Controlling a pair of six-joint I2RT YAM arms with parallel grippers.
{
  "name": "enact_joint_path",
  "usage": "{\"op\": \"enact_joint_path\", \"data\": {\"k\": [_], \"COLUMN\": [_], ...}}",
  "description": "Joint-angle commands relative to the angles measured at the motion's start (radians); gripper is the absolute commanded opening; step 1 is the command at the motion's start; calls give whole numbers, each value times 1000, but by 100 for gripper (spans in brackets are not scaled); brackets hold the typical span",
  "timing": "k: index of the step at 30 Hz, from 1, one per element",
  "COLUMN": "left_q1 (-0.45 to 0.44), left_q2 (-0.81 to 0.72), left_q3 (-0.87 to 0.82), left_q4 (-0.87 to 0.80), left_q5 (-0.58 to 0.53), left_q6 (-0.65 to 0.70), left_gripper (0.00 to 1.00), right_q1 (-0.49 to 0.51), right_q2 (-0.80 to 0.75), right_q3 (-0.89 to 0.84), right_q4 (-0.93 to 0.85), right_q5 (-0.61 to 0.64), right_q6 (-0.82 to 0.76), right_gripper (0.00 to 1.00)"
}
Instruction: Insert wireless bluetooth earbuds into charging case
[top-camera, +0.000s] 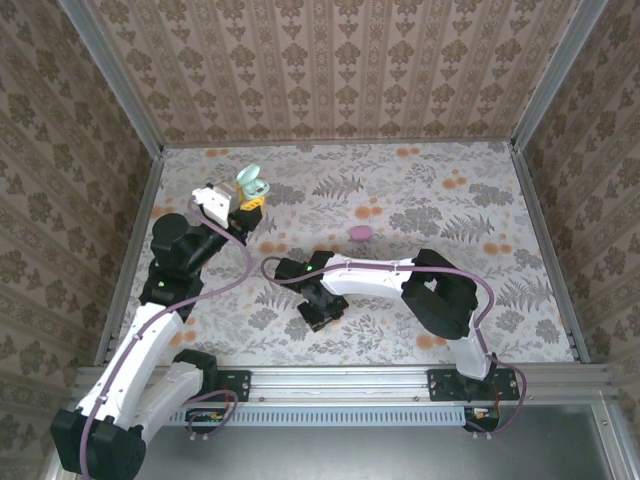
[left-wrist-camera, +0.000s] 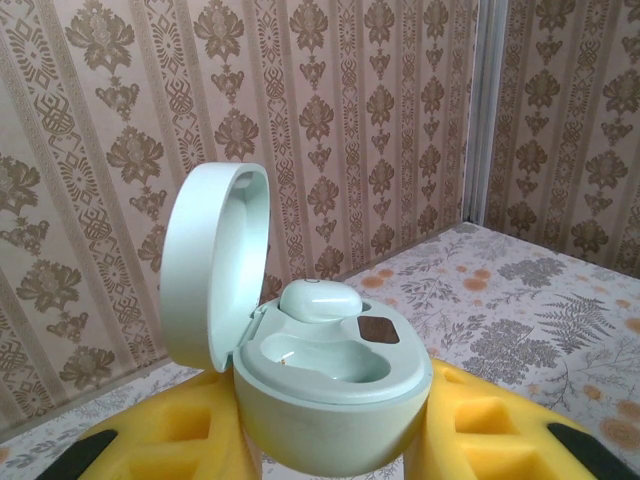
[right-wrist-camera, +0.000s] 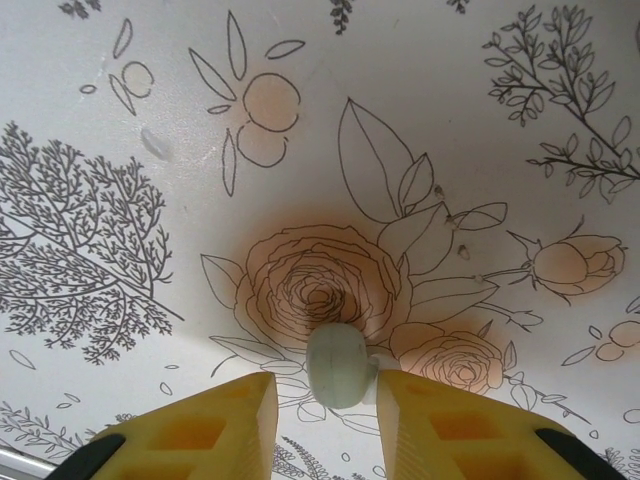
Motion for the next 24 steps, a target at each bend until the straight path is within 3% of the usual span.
{"op": "enact_joint_path", "data": {"k": [1,24], "left_q1": [-9,-9], "left_q2": [-3,0], "left_q3": [6,10], "left_q4": [40,33], "left_q5": [3,-5], "left_q6": [-18,-11], "left_gripper": [31,31], "right_q1": [4,-7], "right_q2": [21,64], "right_q3": [22,63], "right_q4": [-37,-49], "right_q5": [38,84], "right_q6": [15,-6], "right_gripper": [33,29]}}
